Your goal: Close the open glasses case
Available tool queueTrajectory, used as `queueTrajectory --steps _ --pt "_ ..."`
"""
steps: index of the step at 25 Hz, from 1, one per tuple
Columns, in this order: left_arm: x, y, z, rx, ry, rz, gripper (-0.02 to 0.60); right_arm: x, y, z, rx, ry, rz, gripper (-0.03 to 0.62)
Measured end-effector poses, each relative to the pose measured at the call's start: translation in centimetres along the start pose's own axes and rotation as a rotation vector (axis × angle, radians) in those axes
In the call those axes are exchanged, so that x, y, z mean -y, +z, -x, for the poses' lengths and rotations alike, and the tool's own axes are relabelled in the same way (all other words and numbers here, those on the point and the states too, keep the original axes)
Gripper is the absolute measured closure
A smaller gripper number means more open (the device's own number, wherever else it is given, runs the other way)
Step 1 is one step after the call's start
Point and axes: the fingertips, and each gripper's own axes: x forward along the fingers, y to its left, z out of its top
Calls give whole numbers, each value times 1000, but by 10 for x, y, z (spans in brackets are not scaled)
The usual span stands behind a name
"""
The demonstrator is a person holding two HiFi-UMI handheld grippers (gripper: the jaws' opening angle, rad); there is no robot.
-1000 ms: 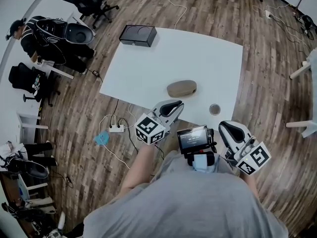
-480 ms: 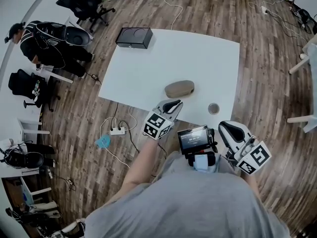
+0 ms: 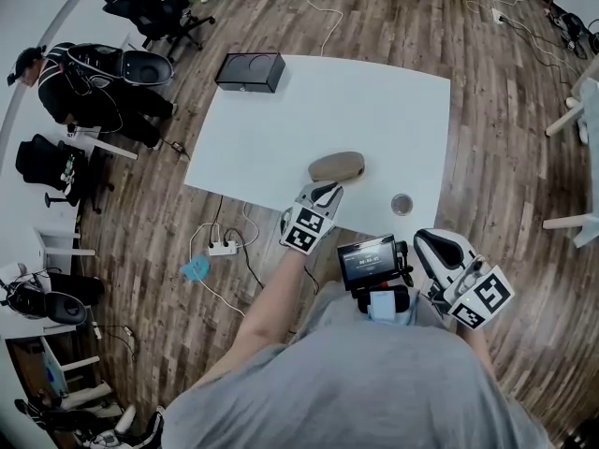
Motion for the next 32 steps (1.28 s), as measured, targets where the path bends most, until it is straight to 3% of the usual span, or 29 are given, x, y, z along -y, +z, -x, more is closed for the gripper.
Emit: queueTrajectory --steps 5,12,16,18,23,27,32 --pt "-10 -21 -15 -91 58 -97 555 2 1 2 0 -15 -4 560" --pt "-24 -44 -34 -271 163 -403 554 8 -3 10 2 -38 -11 560" --pt "-36 -57 -42 -368 211 -520 532 10 -5 13 -5 -54 -18 560" --pt "-43 -63 -45 -409 228 -547 491 11 -4 13 -6 -65 -22 560" --pt "-50 -74 -55 -492 257 -604 485 18 -3 18 2 -83 -29 560" --pt "-52 -75 -53 -517 303 -669 485 20 -6 22 2 -96 -35 560" --pt "-49 -81 -56 -513 266 -662 486 18 0 17 2 -106 -34 560"
